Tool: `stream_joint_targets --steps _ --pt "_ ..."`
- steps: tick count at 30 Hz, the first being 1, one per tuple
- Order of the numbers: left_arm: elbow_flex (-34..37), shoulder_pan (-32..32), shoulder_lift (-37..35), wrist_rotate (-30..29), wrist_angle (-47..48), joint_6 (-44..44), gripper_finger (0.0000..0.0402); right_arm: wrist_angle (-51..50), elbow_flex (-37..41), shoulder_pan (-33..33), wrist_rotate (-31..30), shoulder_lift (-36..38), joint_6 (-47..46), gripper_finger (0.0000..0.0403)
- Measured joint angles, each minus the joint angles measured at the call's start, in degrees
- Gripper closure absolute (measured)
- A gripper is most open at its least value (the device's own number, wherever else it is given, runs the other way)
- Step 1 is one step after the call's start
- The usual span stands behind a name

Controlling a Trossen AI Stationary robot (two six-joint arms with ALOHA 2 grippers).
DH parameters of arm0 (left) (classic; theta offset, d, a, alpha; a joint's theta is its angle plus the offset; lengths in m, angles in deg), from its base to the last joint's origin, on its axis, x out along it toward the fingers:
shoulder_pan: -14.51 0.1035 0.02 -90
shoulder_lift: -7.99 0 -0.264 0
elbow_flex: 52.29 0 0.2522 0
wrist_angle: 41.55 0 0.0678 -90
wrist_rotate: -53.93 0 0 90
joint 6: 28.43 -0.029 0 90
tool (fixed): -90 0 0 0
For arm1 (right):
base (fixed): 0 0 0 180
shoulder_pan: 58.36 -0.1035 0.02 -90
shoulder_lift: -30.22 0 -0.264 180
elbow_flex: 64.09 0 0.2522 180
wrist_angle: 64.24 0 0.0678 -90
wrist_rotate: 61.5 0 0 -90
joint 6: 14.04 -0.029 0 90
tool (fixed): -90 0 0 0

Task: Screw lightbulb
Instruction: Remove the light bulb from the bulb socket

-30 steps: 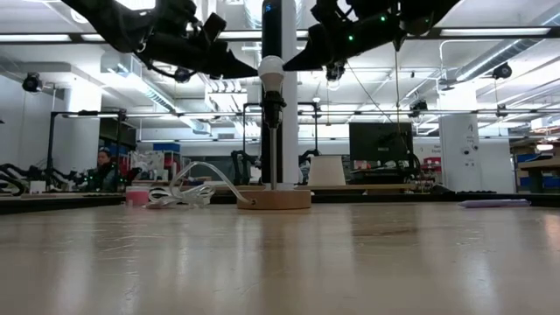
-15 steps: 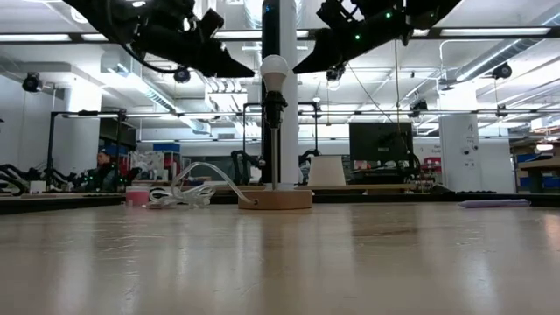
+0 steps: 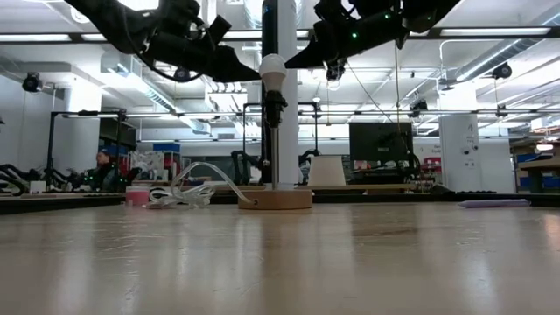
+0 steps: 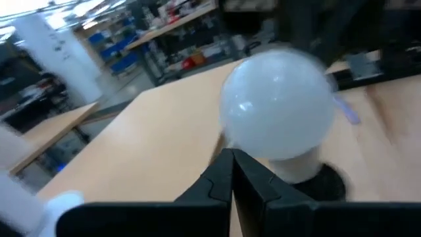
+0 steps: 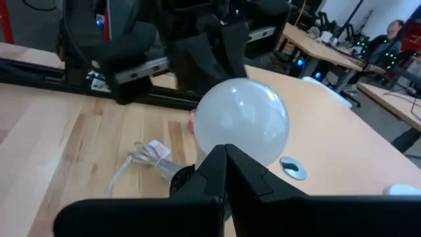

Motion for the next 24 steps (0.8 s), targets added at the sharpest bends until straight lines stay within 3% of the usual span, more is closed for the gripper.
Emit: stream_joint_targets --steps 5,13,24 --pt "0.0 -0.2 -0.1 3.0 -0.1 0.1 0.0402 0.6 0.0 0.1 -0.2 -0.6 -0.4 0.0403" --pt "0.0 -0.6 -1.2 9.6 2.5 -0.6 0.0402 -0.6 0.0 0.3 -7.0 -0.1 0.5 0.0403" --pt "0.0 -0.4 -2.9 -1.5 1.8 -0.3 0.0401 -2.5 0.0 -0.2 -2.9 1.4 1.3 0.0403"
